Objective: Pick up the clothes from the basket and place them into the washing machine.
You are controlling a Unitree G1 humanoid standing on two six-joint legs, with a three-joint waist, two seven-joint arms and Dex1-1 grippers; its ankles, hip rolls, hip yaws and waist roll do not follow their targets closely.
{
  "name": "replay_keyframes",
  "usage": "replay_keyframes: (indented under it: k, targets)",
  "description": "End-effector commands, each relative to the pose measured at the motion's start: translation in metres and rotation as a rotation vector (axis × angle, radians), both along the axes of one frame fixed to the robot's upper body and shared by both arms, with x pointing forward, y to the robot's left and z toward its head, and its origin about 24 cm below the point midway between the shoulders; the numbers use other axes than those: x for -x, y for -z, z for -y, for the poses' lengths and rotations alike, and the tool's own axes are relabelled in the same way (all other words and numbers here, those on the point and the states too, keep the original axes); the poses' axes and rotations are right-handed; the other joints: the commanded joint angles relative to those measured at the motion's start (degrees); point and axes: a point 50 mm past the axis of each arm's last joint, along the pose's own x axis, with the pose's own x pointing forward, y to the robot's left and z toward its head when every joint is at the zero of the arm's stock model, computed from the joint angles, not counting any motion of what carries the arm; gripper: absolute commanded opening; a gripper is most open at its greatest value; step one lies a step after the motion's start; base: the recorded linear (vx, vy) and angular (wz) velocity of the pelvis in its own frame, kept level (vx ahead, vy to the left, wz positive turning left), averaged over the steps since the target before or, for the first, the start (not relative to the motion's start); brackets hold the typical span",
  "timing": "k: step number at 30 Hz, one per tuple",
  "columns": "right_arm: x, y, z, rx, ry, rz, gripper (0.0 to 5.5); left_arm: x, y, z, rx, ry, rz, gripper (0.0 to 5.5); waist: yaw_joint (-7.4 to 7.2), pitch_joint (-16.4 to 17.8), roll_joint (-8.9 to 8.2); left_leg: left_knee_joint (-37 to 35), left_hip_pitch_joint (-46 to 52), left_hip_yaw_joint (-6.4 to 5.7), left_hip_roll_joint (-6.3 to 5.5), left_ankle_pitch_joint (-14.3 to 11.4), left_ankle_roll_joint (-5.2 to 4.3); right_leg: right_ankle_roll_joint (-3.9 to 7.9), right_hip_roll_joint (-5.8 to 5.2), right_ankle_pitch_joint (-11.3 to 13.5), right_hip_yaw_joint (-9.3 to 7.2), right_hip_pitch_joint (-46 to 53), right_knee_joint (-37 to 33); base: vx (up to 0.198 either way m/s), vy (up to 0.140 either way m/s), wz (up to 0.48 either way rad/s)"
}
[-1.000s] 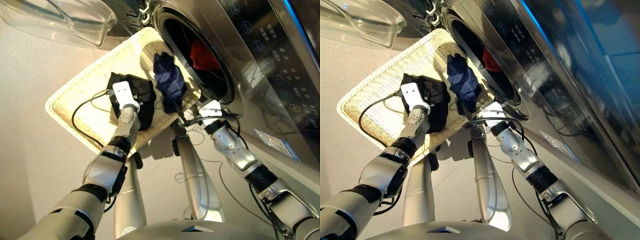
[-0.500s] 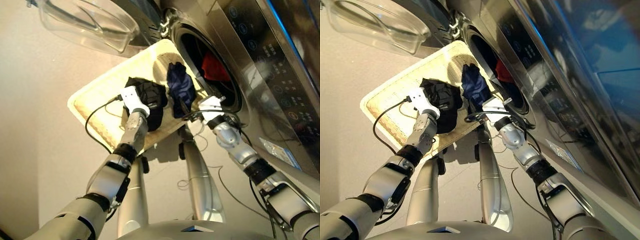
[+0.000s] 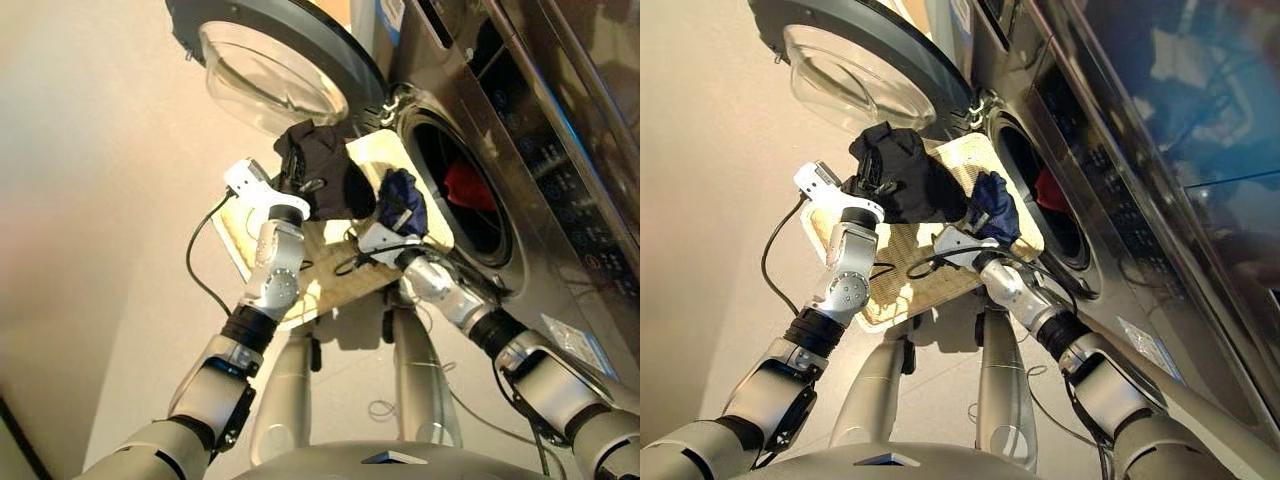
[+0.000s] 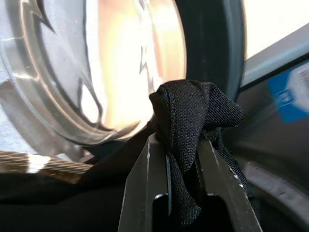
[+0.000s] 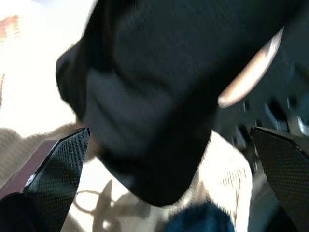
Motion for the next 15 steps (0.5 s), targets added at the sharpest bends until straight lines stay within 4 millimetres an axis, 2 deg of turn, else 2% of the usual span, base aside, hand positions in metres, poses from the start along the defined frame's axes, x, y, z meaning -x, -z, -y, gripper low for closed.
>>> replay_keyframes:
  k: [1, 8, 15]
  targets:
    - [-0.007, -0.020, -0.022, 0.000, -0.044, 0.105, 5.50, 0.015, -0.038, 0.004, 0.082, 0.046, 0.210, 0.00, 0.55, -1.4, 2.52, 1.6, -1.0, 0.71, -1.32, -0.3, 1.28, 3.91, 0.48, 7.7, -2.20, 2.7, -8.2, 0.000, 0.000, 0.000]
    - [-0.024, -0.042, -0.035, -0.023, 0.025, 0.195, 5.50, 0.035, -0.052, 0.017, 0.141, 0.176, 0.285, 0.00, 2.96, -1.6, 4.47, 2.2, -1.8, 0.46, -1.90, 0.1, 1.43, 4.09, 0.09, 8.0, -1.82, 2.2, -7.8, 0.000, 0.000, 0.000]
    - [-0.041, -0.081, -0.041, -0.127, 0.084, 0.265, 5.50, 0.059, -0.065, 0.031, 0.184, 0.344, 0.368, 0.00, 5.01, -1.8, 6.25, 2.9, -2.8, -0.10, -2.42, 0.6, 1.51, 4.18, -0.24, 8.3, -1.71, 1.5, -7.3, 0.000, 0.000, 0.000]
